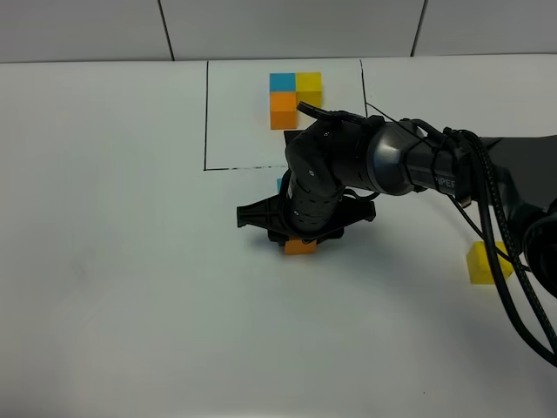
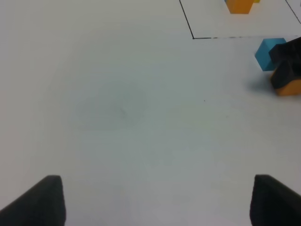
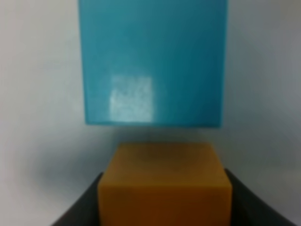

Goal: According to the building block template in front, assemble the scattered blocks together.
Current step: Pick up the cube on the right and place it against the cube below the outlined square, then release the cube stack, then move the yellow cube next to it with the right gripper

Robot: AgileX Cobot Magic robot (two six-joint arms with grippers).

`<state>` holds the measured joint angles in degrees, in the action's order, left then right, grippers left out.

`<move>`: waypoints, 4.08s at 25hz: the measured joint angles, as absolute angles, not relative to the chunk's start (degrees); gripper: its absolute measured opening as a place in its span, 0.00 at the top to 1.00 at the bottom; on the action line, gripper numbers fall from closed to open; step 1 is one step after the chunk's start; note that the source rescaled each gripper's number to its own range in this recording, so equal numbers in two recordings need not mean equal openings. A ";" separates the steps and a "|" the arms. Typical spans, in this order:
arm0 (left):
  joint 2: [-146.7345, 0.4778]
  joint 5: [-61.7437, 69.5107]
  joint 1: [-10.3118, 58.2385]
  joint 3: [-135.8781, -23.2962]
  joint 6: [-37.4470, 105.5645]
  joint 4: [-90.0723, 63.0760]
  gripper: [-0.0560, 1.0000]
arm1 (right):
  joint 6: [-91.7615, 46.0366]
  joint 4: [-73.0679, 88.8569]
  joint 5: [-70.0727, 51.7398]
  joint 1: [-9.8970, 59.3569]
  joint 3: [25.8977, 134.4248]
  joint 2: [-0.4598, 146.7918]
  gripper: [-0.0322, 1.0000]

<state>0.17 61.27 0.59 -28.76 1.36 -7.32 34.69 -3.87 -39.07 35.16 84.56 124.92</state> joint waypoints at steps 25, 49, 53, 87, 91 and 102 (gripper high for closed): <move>0.17 61.27 0.59 -28.76 1.36 -7.32 0.30 | 34.82 -4.50 -37.76 35.16 85.60 126.44 0.95; 0.17 61.27 0.59 -28.76 1.36 -7.32 0.30 | 38.06 -6.71 -36.02 35.16 85.66 126.64 0.96; 0.17 61.27 0.59 -28.76 1.36 -7.32 0.30 | 38.06 -7.37 -35.73 35.16 85.66 126.76 0.96; 0.17 61.27 0.59 -28.76 1.36 -7.32 0.30 | 38.94 -7.29 -35.15 35.22 85.90 126.31 0.11; 0.17 61.27 0.59 -28.76 1.36 -7.32 0.30 | 37.30 -7.02 -38.88 35.17 85.32 125.01 0.00; 0.17 61.27 0.59 -28.76 1.36 -7.32 0.30 | 22.79 -7.41 -49.06 32.29 81.51 110.99 0.00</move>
